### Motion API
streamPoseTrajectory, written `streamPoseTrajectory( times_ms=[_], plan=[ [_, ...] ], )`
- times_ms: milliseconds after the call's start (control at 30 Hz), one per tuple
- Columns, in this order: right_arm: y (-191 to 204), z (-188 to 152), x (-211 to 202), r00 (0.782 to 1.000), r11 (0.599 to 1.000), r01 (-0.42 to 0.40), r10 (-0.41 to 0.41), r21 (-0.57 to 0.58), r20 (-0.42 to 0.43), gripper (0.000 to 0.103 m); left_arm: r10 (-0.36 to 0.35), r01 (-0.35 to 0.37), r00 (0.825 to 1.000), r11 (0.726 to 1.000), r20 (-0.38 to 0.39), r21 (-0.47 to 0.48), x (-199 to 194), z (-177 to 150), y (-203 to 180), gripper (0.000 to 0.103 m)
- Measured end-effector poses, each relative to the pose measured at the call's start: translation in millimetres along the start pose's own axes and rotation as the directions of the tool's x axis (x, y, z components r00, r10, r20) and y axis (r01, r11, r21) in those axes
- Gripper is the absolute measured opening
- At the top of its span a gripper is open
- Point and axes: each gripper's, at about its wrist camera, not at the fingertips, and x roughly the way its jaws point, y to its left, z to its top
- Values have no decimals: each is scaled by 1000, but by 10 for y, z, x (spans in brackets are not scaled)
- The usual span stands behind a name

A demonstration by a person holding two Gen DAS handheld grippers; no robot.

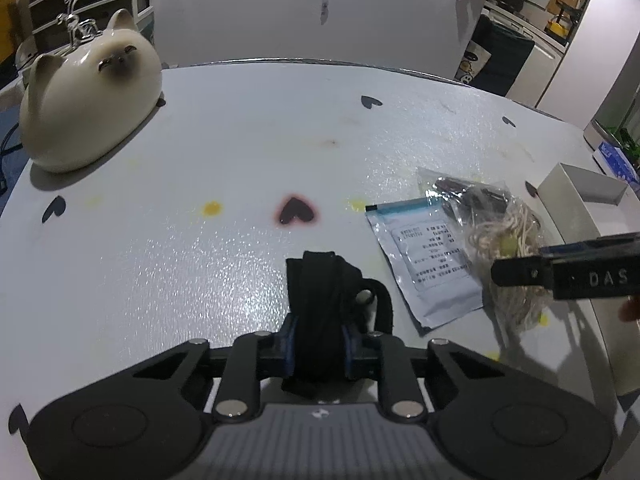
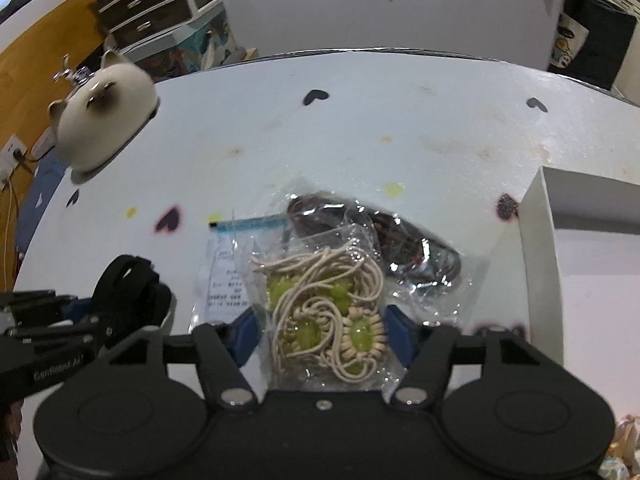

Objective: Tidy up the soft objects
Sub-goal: 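Lift the black strap and bead-necklace bag and carry both over the tray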

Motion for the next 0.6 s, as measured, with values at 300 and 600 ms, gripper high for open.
streamPoseTrajectory(
  times_ms=[300, 600],
  plan=[
    [36, -211, -294, 1000, 1000, -7, 8, -28, 18, 59, -33, 34, 999, 997, 14, -68, -168, -185, -56, 21],
    [-31, -469, -586, 1000, 1000, 9, -8, -19, 25, 58, -69, 74, 996, 992, 52, -97, -421, -317, -215, 21]
  ],
)
